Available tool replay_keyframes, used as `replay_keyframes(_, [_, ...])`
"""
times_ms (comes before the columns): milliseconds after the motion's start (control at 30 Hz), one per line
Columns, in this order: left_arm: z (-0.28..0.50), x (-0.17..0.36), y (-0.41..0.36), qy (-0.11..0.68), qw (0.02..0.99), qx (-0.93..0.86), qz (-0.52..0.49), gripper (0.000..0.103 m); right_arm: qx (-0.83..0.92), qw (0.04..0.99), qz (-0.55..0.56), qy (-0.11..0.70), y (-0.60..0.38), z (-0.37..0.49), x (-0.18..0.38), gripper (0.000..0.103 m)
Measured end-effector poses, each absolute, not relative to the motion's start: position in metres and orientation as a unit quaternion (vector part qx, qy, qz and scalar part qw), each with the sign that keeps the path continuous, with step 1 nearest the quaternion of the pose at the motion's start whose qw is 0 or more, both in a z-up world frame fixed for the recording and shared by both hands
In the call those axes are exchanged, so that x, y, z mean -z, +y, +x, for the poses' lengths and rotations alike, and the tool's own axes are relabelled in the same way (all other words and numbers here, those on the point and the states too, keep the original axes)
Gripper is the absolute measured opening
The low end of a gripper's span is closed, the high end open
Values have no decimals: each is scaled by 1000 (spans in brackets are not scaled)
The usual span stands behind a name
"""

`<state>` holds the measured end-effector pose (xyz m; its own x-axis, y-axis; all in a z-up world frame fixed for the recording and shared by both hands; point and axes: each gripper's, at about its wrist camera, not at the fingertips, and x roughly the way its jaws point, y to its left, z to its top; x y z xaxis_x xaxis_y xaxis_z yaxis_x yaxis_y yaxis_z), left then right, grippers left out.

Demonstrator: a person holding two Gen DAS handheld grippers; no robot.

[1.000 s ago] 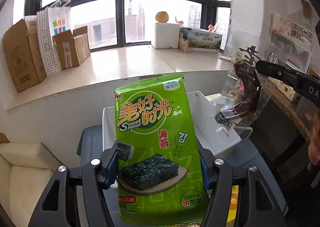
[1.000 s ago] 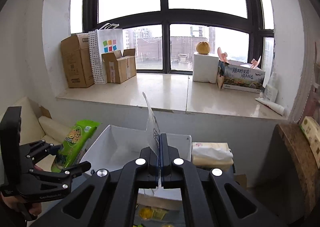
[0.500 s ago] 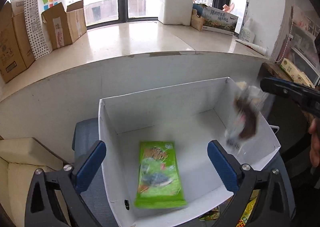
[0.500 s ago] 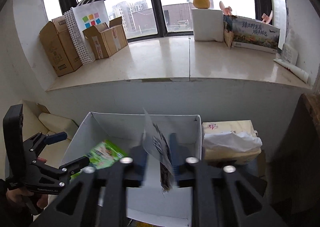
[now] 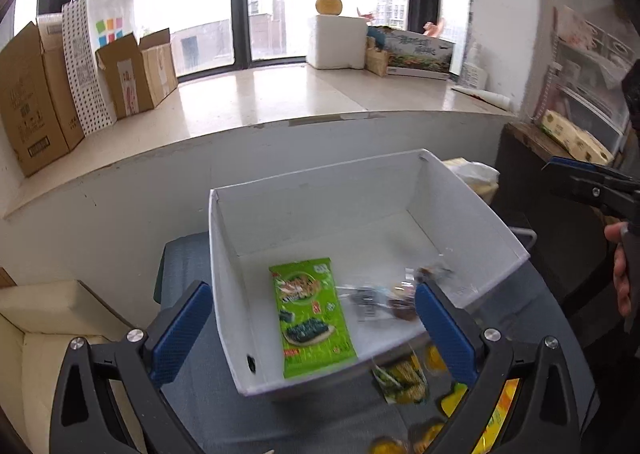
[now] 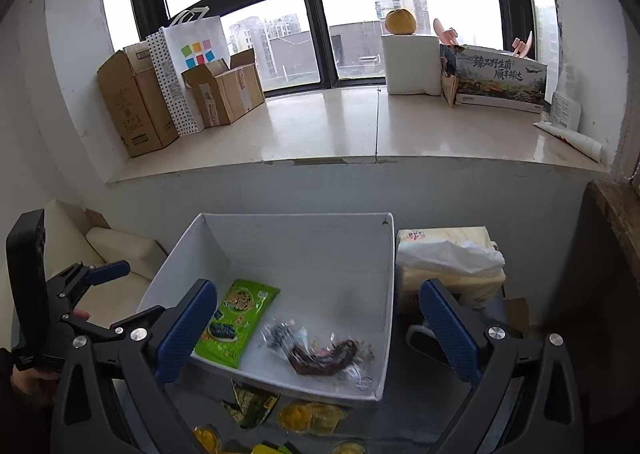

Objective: Organize snacks
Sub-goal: 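Drop the seaweed packet into the white box with the left gripper while the right drops the meat bag, then grasp the yellow sauce pouch with the right gripper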

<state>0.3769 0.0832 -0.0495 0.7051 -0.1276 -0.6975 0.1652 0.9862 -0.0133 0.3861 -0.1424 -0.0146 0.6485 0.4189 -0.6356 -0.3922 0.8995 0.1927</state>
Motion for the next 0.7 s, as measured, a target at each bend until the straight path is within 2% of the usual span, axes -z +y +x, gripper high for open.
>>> replay_keyframes(100, [338,44,78,363,927,87,23,103,-250,900,25,357,-155,351,27,103])
replay_keyframes(333, [224,42,62,326,941,85,18,103,-240,894,-77,370,-161,264,76,103])
replay_keyframes(533, [153,58,58,327,941,84,-23,103,-232,885,-108,390,-163,225,130,103])
replay_keyframes(700, [123,70,47,341,936,88,-3,103,-229,880,-163,382,-146,217,149,103])
